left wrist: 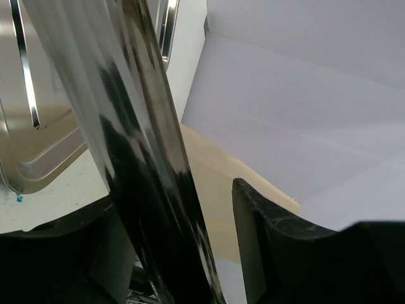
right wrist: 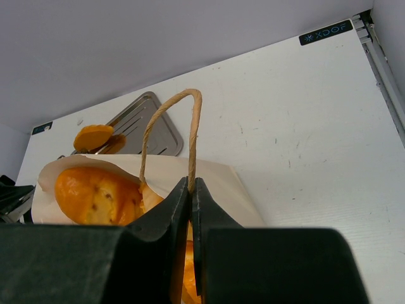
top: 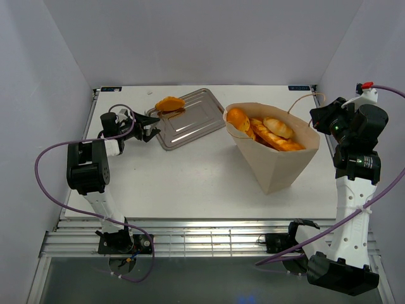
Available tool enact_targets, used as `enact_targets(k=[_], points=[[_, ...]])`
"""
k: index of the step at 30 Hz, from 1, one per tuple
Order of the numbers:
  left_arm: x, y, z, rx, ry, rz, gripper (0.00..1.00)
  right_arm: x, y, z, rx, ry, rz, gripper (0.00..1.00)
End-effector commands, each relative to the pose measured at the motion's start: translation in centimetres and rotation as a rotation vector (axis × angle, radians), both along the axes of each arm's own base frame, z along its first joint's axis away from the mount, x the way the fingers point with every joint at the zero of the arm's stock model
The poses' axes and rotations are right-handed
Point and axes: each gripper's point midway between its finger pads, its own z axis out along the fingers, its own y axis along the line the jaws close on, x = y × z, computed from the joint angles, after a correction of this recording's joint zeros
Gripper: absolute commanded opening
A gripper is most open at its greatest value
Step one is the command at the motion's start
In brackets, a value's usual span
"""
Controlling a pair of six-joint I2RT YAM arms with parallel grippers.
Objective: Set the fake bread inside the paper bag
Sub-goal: Adjust the clamp at the center of the board.
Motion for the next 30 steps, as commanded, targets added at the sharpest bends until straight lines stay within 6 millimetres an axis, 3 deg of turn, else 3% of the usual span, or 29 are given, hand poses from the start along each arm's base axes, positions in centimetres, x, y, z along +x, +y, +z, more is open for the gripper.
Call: enact_targets(k=[1,15,17,19,21,30], points=[[0.1,-0.3,1.3,-0.009,-0.051,-0.033,0.66,0.0,-0.1,2.1,-0.029,-0.072,-0.004,0.08],[-0.9,-0.5,0.9,-0.004,-0.050,-0.046,0.52,-0.2,-0.1,2.1,-0.035,-0.075,-0.005,0.08],[-1.4,-0.4,0.5,0.004,-0.047,-0.040,0.45,-0.2,-0.1,2.0,-0.035,-0.074,-0.005,0.08],[-1.9,-0.6,0.4,0.007,-0.048,-0.050,0.32,-0.2,-0.1,2.0,-0.033,-0.075,-0.002,0.08],[-2.9,-0.8,0.0,0.005,-0.038,-0.065,0.27,-0.2,-0.1,1.9,-0.033,-0.073,-0.002,0.08],[-7.6,-1.4,0.7,0.070,-0.071,-0.096,0.24,-0.2,0.0,1.9,-0.031,-0.075,0.002,0.08]])
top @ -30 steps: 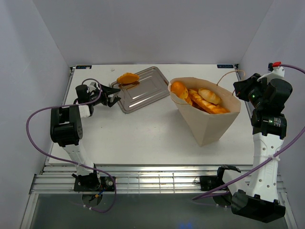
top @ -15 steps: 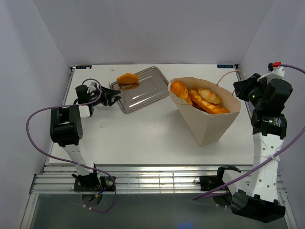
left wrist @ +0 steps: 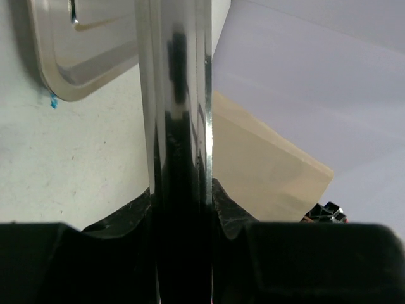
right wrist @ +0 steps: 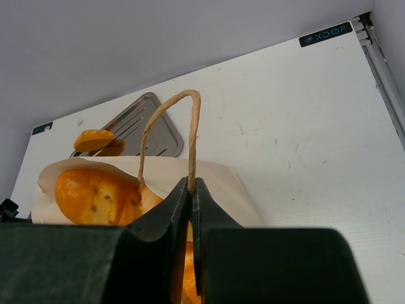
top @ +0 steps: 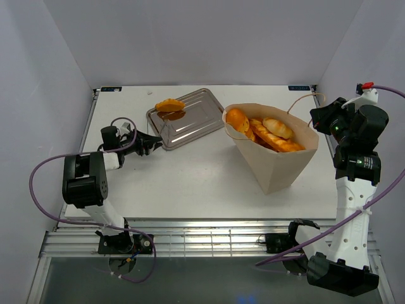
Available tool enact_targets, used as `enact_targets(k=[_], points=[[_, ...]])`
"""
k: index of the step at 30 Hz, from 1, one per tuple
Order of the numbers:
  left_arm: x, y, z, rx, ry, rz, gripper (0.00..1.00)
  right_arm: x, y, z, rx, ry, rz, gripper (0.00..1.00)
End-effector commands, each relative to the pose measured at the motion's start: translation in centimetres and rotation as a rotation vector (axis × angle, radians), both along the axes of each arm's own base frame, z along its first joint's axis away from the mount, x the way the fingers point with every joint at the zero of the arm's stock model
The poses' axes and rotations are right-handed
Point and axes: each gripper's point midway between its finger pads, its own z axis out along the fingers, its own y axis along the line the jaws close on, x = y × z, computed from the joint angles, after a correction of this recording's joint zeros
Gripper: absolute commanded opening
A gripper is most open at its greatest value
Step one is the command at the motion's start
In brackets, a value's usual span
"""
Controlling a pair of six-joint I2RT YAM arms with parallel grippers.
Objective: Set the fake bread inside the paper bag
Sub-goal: Adjust the clamp at the center of the board.
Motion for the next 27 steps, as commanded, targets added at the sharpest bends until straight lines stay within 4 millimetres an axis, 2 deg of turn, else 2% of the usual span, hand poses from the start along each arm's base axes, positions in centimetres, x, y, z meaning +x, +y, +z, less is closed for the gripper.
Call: enact_targets(k=[1,5,6,7,14,17,18,19,20,21,22,23,24,25,27], points=[[-1.0,-0.2,3.3,0.071,-0.140,-0.045,0.24,0.0,0.0,1.7,-0.026,-0.071,0.004,0.08],[-0.7,0.7,4.1,0.228,-0.202,-0.042,0.20,-0.1,0.0,1.8,-0.025,-0.072,0.003,0.08],[-0.9,1.0,3.5,0.287,-0.198,-0.061,0.19,-0.1,0.0,1.8,-0.024,-0.072,0.004,0.08],[0.1,1.4,4.4,0.329,-0.237,-0.053,0.17,-0.1,0.1,1.8,-0.024,-0.072,0.006,0.08],[0.2,0.6,5.6,0.375,-0.304,-0.132,0.12,0.0,0.2,1.7,-0.021,-0.071,0.015,0.08],[-0.8,-0.9,4.9,0.487,-0.331,-0.205,0.09,0.0,0.1,1.8,-0.028,-0.073,0.009,0.08],[-1.7,-1.3,4.1,0.524,-0.299,-0.232,0.08,-0.1,0.0,1.8,-0.030,-0.073,0.005,0.08],[-2.9,-3.6,3.7,0.573,-0.341,-0.314,0.08,-0.1,0.1,1.7,-0.032,-0.073,0.007,0.08],[-3.7,-4.3,4.2,0.613,-0.365,-0.324,0.08,-0.1,0.0,1.7,-0.032,-0.073,0.005,0.08],[-4.5,-4.3,3.0,0.683,-0.345,-0.317,0.08,-0.2,0.0,1.6,-0.032,-0.071,0.005,0.08],[-5.8,-5.9,2.7,0.719,-0.371,-0.355,0.07,-0.2,0.0,1.6,-0.032,-0.073,0.007,0.08],[-6.4,-6.1,3.6,0.768,-0.412,-0.331,0.07,-0.2,0.1,1.7,-0.032,-0.074,0.007,0.08],[-6.9,-5.3,2.0,0.869,-0.380,-0.292,0.07,-0.2,0.1,1.6,-0.031,-0.073,0.008,0.08],[-8.0,-6.4,2.0,0.903,-0.408,-0.309,0.06,-0.2,0.1,1.8,-0.031,-0.076,0.010,0.08],[-9.4,-6.0,1.5,1.015,-0.426,-0.242,0.04,-0.3,0.2,1.9,-0.026,-0.077,0.014,0.08]])
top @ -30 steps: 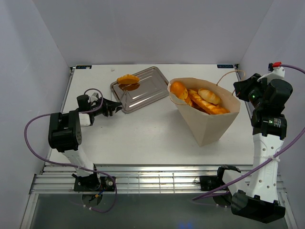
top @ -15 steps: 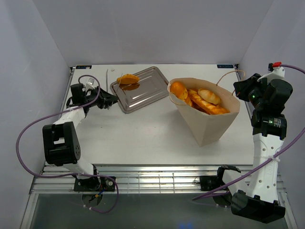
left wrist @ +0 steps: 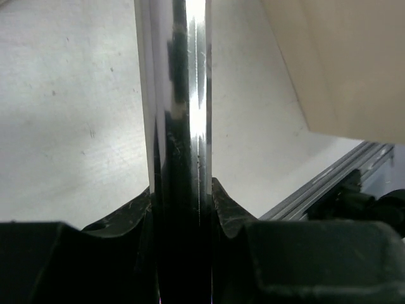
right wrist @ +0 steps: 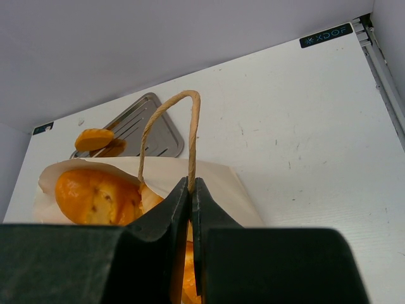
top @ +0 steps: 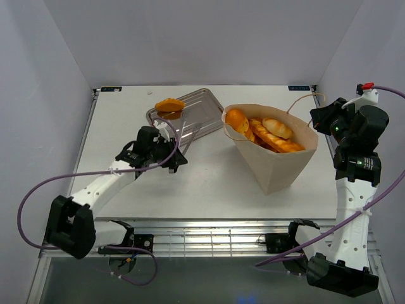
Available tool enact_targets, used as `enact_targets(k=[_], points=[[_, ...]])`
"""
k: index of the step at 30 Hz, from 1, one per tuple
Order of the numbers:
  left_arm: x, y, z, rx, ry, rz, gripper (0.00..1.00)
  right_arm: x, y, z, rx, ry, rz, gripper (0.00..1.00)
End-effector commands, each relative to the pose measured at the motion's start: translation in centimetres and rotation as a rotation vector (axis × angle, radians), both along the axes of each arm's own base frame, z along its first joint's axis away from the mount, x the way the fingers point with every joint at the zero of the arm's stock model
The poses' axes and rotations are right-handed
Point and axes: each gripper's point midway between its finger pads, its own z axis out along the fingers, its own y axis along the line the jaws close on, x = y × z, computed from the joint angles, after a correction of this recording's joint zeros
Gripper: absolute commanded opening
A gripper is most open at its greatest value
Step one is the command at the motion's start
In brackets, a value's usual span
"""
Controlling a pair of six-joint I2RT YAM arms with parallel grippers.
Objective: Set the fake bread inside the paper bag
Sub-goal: Adjust the clamp at the center of the board.
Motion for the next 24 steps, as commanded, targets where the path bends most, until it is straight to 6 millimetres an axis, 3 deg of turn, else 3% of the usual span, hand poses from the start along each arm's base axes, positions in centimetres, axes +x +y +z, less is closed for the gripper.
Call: enact_targets(k=[1,3,4,9,14,15,20,22,24], points=[[-1.0,3.0,-0.7,0.250,-0.163,0.155,0.04,-0.2,0.2,1.7,-0.023,-0.073,0.015,0.08],[-2.2,2.6,-0.5,0.298,-0.221,0.162,0.03,-0.2,0.3,1.7,-0.018,-0.072,0.019,0.08],[-2.4,3.5,-1.2,0.355,-0.237,0.197,0.03,-0.2,0.4,1.7,-0.015,-0.071,0.022,0.08],[-4.7,3.9,-3.5,0.605,-0.256,0.200,0.00,-0.4,0.3,1.8,-0.019,-0.068,0.013,0.08],[-4.9,4.4,-5.1,0.911,-0.279,0.257,0.00,-0.5,0.1,2.1,-0.030,-0.070,0.005,0.08],[-5.8,4.3,-5.3,0.976,-0.292,0.228,0.00,-0.6,0.1,2.2,-0.030,-0.070,0.004,0.08],[-6.6,3.7,-6.3,1.123,-0.334,0.254,0.00,-0.6,0.1,2.0,-0.038,-0.067,0.007,0.08],[-7.1,3.5,-6.8,1.179,-0.348,0.233,0.11,-0.5,0.1,2.0,-0.038,-0.068,0.007,0.08],[-7.7,3.2,-7.1,1.199,-0.356,0.217,0.28,-0.5,0.1,1.8,-0.036,-0.065,0.008,0.08]])
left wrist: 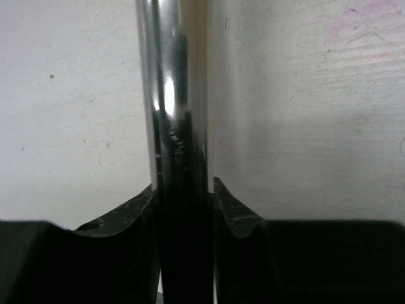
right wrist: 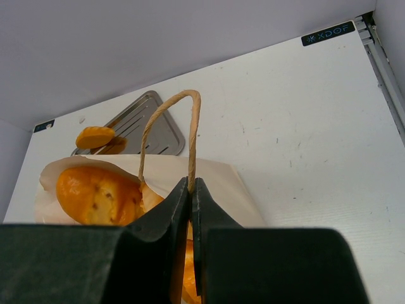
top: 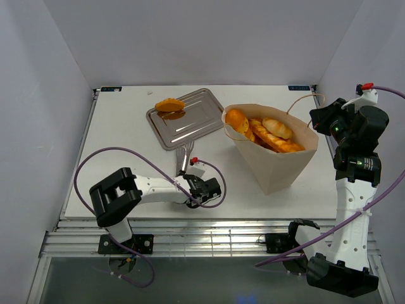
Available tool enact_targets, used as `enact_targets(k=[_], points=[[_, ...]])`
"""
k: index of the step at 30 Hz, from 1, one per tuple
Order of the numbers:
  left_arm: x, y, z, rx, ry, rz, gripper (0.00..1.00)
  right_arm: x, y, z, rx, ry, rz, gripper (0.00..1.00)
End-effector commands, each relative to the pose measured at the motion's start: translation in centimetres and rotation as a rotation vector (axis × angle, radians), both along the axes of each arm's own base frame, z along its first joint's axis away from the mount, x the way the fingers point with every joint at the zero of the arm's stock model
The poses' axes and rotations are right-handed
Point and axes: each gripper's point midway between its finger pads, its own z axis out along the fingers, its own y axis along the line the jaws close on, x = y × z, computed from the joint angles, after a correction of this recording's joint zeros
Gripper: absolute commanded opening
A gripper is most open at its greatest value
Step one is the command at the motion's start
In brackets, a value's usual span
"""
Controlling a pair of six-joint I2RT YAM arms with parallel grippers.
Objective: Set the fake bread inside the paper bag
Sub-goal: Adjust the clamp at the center of the board.
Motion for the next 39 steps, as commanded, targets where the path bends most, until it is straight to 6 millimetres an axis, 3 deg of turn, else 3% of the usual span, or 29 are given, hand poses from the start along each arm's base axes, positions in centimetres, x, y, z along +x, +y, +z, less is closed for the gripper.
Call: enact_targets(k=[1,4,5,13,15,19,24,27,32,39], points=[[0.2,0.2,2.2,0.048,-0.113,0.019,0.52,-0.2,-0.1,1.7,-0.035,-0.067,0.002,0.08],[-0.3,-0.4,1.9,0.013,-0.077,-0.001,0.76,-0.2,0.0,1.5,-0.033,-0.067,0.003,0.08],[-0.2,-1.2,1.8,-0.026,-0.076,-0.014,0.79,-0.2,0.0,1.5,-0.035,-0.069,0.003,0.08],[-1.2,-3.1,3.5,-0.281,-0.022,-0.116,0.89,-0.4,0.0,1.6,-0.037,-0.069,0.001,0.08],[-1.5,-3.0,4.1,-0.372,-0.009,-0.124,0.89,-0.4,0.0,1.6,-0.036,-0.067,0.004,0.08],[-0.4,-0.9,5.1,-0.558,-0.004,-0.043,0.91,-0.4,0.1,1.8,-0.034,-0.072,0.006,0.08],[1.0,1.5,6.0,-0.691,-0.028,0.014,0.89,-0.5,0.2,1.9,-0.027,-0.073,0.011,0.08],[1.1,1.1,5.3,-0.693,0.022,0.035,0.87,-0.4,0.4,1.8,-0.023,-0.073,0.018,0.08],[0.9,-0.5,3.6,-0.801,0.097,0.029,0.65,-0.6,0.2,2.0,-0.031,-0.076,0.012,0.08],[1.1,0.7,2.6,-0.829,0.096,0.061,0.64,-0.4,0.3,1.6,-0.030,-0.072,0.021,0.08]])
